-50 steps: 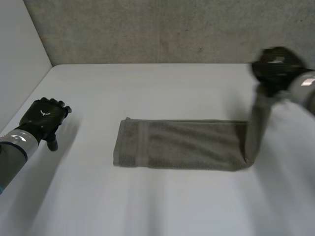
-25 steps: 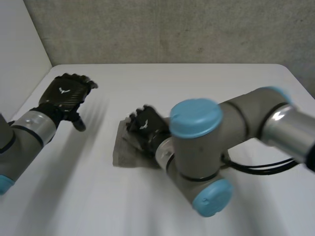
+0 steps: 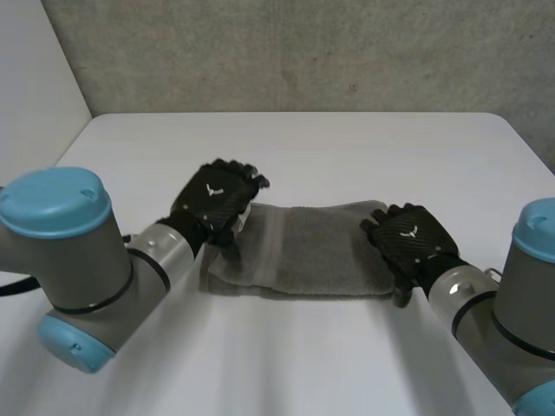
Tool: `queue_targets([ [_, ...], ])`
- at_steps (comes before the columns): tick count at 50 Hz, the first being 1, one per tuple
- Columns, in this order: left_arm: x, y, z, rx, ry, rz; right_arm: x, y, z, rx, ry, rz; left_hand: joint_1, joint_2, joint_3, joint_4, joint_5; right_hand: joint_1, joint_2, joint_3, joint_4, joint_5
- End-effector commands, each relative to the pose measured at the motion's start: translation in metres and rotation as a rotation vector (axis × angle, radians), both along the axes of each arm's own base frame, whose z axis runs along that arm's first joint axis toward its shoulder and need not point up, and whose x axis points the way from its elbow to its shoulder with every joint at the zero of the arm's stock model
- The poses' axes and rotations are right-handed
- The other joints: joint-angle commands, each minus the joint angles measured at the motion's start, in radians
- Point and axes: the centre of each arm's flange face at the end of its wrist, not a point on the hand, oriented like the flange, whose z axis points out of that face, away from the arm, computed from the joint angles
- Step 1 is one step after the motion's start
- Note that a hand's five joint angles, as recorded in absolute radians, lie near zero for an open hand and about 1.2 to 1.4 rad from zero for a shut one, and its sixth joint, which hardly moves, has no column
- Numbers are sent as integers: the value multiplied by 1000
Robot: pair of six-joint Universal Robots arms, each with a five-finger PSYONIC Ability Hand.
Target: Fold the towel.
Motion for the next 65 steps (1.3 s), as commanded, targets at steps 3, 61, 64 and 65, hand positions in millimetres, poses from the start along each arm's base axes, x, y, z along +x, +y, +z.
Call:
queue_targets([
  [3, 3, 3, -20, 15, -75, -1, -19, -10, -20, 69, -77, -57, -57, -16, -58, -66, -9, 16, -1, -53, -76, 13],
  [61, 52, -16, 33, -27, 68, 200, 159, 61, -4, -35, 67, 538, -89, -49, -58, -66, -42, 1163, 1146, -53, -76, 1160],
  [64, 52, -18, 36, -35, 72, 204, 168, 68, -16, -26, 65, 548, -92, -51, -58, -66, -45, 1163, 1146, -53, -76, 1160],
  [65, 52, -18, 36, -35, 72, 204, 170, 67, -16, -31, 47, 528, -92, -51, -58, -66, -45, 1163, 1146, -53, -76, 1160],
])
